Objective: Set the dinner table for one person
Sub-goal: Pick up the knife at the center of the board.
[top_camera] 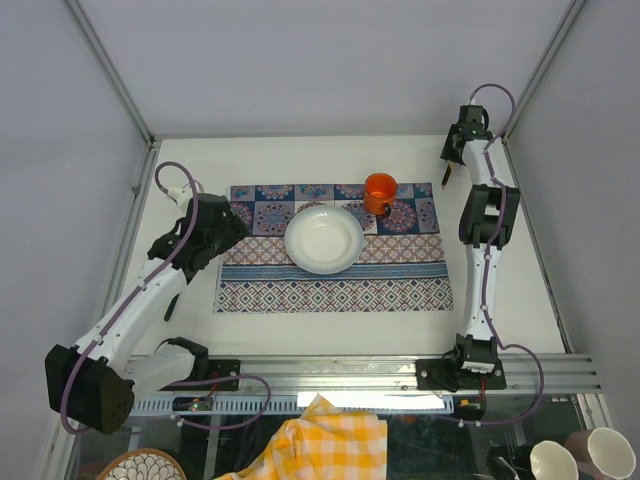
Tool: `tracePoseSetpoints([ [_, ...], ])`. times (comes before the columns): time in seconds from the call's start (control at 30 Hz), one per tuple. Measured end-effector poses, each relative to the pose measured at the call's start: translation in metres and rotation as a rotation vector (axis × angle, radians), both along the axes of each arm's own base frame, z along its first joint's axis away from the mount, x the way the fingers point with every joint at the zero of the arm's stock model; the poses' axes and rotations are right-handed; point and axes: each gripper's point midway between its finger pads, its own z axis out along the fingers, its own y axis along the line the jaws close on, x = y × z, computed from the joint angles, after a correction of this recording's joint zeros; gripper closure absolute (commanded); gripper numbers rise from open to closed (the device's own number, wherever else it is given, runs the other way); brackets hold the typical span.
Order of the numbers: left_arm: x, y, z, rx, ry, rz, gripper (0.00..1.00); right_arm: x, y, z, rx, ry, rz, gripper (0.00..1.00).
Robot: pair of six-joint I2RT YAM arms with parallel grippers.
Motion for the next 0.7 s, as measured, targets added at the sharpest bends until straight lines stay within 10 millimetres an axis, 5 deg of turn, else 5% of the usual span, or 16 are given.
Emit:
tracePoseSetpoints([
  [0.7,0.003,-0.001,-0.002,0.003,0.012,-0.001,0.34,0.021,-0.003,-0.002,-0.035,-0.076,-0.010,0.74],
])
